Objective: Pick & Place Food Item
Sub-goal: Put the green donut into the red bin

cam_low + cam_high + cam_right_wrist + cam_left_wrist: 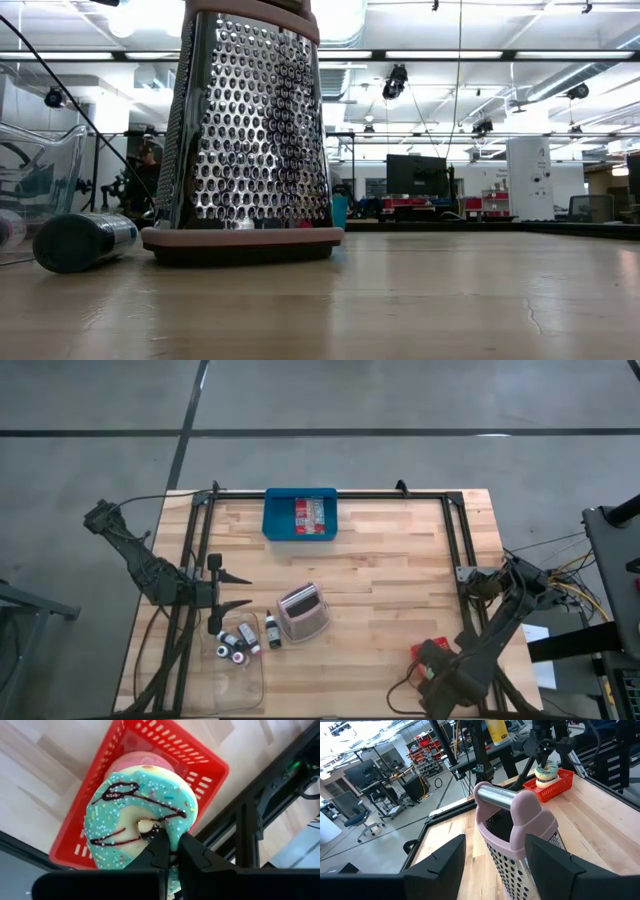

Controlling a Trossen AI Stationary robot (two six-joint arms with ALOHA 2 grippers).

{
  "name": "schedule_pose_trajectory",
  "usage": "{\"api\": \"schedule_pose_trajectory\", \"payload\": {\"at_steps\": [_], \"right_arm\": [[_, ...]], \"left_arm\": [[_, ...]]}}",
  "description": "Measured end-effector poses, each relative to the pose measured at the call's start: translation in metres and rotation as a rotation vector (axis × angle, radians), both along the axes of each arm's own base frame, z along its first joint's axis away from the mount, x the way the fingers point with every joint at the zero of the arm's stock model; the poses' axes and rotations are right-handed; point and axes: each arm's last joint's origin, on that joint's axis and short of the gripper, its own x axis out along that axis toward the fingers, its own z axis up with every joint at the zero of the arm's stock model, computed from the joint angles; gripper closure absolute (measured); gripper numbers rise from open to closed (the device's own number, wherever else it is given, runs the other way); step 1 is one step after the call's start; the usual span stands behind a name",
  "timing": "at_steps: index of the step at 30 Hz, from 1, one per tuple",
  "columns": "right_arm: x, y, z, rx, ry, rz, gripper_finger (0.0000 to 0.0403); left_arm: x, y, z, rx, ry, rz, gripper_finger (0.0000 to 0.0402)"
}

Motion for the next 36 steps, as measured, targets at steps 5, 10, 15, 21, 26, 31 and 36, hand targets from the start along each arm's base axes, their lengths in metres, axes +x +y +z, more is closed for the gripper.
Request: {"api": "schedule_pose_trajectory", "payload": {"at_steps": [5,10,15,21,26,31,36], "right_arm": [[0.000,0.002,-0.012,0.045,0.010,0.017,0.0392],[-0.002,0.001,-0.019,0.040,0.013,0.014,0.0392],[-0.004,0.000,-0.022,0.024,0.020,0.006,0.0379],[-0.004,-0.001,-0.023,0.024,0.019,0.004,0.0338],[-0.004,0.000,-0.023,0.024,0.016,-0.010,0.0289],[-0.004,0.000,-0.023,0.023,0.015,-0.013,0.0238],[-0.004,-0.001,-0.023,0.018,0.017,-0.016,0.0201]], "left_arm": [[0.000,0.000,0.000,-0.001,0.001,-0.006,0.0195],[0.000,0.000,0.000,-0.001,0.001,-0.008,0.0195],[0.000,0.000,0.000,-0.001,0.002,-0.008,0.0195],[0.000,0.000,0.000,0.000,0.002,-0.008,0.0195],[0.000,0.000,0.000,0.000,0.002,-0.008,0.0195],[0.000,0.000,0.000,-0.001,0.003,-0.014,0.0195],[0.000,-0.001,-0.001,-0.002,0.007,-0.027,0.0195]]}}
